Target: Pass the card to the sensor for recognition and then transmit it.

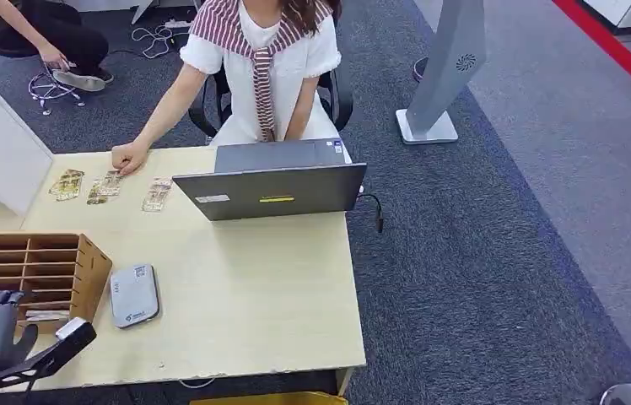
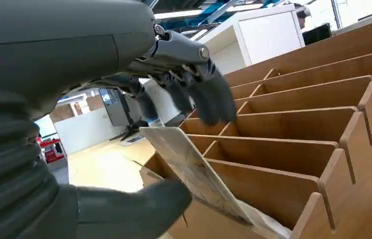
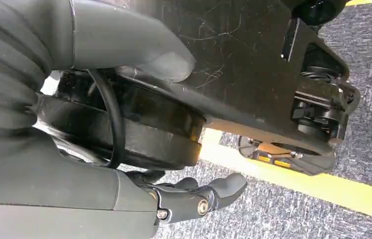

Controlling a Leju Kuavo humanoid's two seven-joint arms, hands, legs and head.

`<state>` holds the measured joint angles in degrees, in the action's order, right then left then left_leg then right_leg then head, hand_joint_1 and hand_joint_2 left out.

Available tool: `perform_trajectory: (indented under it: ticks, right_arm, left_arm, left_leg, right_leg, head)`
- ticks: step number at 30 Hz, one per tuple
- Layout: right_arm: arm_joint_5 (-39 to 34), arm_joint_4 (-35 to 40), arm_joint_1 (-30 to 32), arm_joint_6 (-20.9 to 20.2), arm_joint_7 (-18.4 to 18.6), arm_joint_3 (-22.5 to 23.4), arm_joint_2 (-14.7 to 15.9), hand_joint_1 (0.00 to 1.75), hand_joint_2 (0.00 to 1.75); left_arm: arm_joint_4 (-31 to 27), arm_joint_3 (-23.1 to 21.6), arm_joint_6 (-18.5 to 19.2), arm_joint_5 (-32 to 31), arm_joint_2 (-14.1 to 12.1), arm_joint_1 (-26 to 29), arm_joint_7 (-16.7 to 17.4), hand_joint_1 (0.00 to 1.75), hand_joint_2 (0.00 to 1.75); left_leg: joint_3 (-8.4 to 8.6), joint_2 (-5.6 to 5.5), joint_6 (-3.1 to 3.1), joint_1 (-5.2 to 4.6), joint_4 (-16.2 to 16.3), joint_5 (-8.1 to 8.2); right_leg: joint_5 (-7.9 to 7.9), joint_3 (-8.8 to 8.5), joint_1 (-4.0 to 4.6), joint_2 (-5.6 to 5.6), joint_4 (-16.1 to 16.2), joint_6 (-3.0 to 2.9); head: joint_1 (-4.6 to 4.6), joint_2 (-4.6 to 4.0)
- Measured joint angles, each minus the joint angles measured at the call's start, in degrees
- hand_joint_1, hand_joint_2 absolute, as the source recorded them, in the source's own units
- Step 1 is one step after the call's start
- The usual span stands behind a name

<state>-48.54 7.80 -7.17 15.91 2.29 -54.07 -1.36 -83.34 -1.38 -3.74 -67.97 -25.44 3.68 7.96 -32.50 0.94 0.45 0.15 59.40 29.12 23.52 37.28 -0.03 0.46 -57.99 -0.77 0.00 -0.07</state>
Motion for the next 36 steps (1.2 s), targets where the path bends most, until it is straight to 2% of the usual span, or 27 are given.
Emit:
perform_trajectory:
  ticks: [19, 23, 26, 30, 33, 36]
  right_arm:
    - [-0.52, -0.02, -0.11, 0.02, 0.00, -0.52, 0.00, 0.00, 1.75]
    - [-0.83, -0.02, -0.11, 0.00, -0.33, -0.52, 0.00, 0.00, 1.75]
    - [-1.49, -0.02, -0.08, 0.04, -0.63, -0.52, 0.00, 0.00, 1.75]
    - [-2.99, -0.02, 0.04, 0.35, -1.00, -0.50, 0.00, 0.00, 1.75]
    - [-3.87, -0.04, 0.16, 0.48, -1.38, -0.46, 0.00, 0.00, 1.75]
    - [-3.98, -0.04, 0.24, 0.55, -1.62, -0.39, 0.00, 0.00, 1.75]
  left_arm:
    - [0.72, 0.00, 0.37, 1.20, -0.31, -0.68, -0.61, 1.75, 1.75]
    - [0.53, -0.02, -2.55, 1.31, -0.15, -0.67, -2.23, 1.75, 1.75]
    - [-1.91, -0.04, -4.59, 0.78, 0.11, 0.35, -3.04, 1.75, 1.75]
    - [-10.35, -0.42, -7.85, -0.72, 0.20, 2.77, -4.90, 1.75, 1.75]
    - [-16.41, -1.07, -8.92, -1.70, -0.26, 4.20, -5.25, 1.75, 1.75]
    - [-20.84, -1.49, -10.78, -2.32, -1.01, 5.07, -6.16, 1.75, 1.75]
  left_leg:
    - [0.00, 0.00, 0.00, 0.00, 0.00, 0.00]
    - [0.00, 0.00, 0.00, 0.00, 0.00, 0.00]
    - [0.00, 0.01, 0.00, 0.00, 0.00, 0.00]
    - [-0.01, 0.00, 0.01, -0.01, 0.00, 0.01]
    - [-0.02, 0.00, 0.02, -0.01, 0.00, 0.02]
    - [-0.02, 0.00, 0.03, -0.01, 0.00, 0.03]
  right_leg:
    - [0.00, 0.00, 0.00, 0.00, 0.00, 0.00]
    - [0.00, 0.00, 0.00, 0.00, 0.00, 0.00]
    - [0.00, 0.00, 0.00, 0.00, 0.00, 0.00]
    - [0.01, 0.01, 0.00, 0.00, 0.01, 0.01]
    - [0.01, 0.01, -0.01, -0.01, 0.03, 0.01]
    - [0.01, 0.01, 0.00, -0.01, 0.03, 0.01]
  head:
    - [0.00, 0.00]
    - [0.02, -0.02]
    - [0.00, 0.00]
    - [0.02, -0.02]
    - [0.02, 0.00]
    - [0.00, 0.00]
